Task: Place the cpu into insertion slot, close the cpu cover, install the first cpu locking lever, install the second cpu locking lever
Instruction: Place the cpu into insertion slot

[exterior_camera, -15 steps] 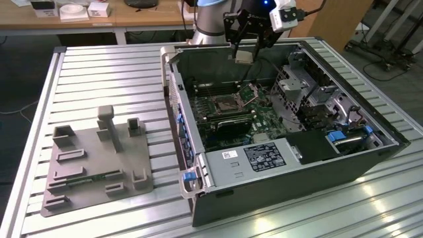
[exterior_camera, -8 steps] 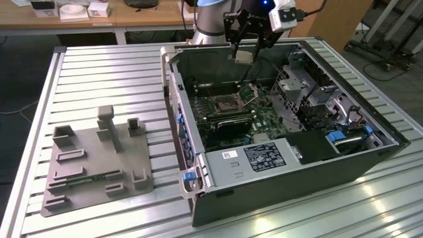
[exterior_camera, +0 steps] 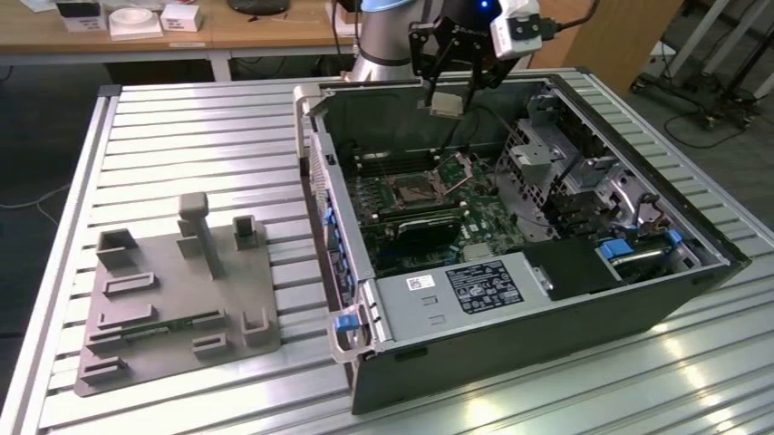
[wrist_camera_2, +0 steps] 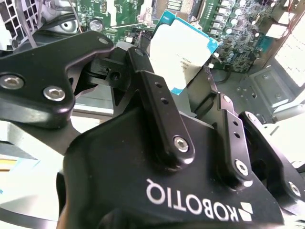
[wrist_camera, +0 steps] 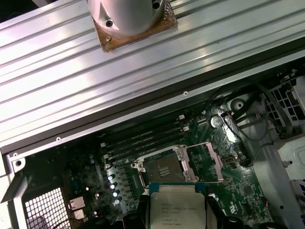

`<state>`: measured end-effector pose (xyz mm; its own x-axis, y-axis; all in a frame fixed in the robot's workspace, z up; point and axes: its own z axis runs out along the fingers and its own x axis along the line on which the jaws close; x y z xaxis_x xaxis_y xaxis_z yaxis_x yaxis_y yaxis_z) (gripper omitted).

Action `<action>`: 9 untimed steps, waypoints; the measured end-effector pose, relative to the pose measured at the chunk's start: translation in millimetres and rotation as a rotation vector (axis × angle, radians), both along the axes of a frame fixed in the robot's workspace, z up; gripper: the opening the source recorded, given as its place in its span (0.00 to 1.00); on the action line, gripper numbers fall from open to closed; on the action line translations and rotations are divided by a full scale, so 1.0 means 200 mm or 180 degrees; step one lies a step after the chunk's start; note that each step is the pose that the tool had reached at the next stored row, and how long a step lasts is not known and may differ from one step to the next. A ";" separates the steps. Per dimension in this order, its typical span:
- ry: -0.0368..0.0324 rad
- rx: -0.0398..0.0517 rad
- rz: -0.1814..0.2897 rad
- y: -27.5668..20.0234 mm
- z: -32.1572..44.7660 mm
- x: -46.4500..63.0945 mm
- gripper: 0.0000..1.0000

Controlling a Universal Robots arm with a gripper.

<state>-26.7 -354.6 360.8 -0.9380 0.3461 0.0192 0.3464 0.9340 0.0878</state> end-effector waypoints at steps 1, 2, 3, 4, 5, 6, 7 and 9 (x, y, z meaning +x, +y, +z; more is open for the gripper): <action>0.0000 0.0000 -0.0011 0.000 0.000 0.00 0.54; 0.0000 0.0000 -0.0023 0.000 0.000 0.00 0.54; 0.0000 0.0000 -0.0034 0.000 0.000 0.00 0.54; 0.0000 0.0000 -0.0045 0.000 0.000 0.00 0.54; 0.0000 0.0000 -0.0056 0.000 -0.001 0.00 0.54; 0.0000 0.0000 -0.0067 0.000 -0.001 0.00 0.54; 0.0000 0.0000 -0.0079 0.000 -0.001 0.00 0.54; 0.0000 0.0000 -0.0102 0.000 -0.001 0.00 0.54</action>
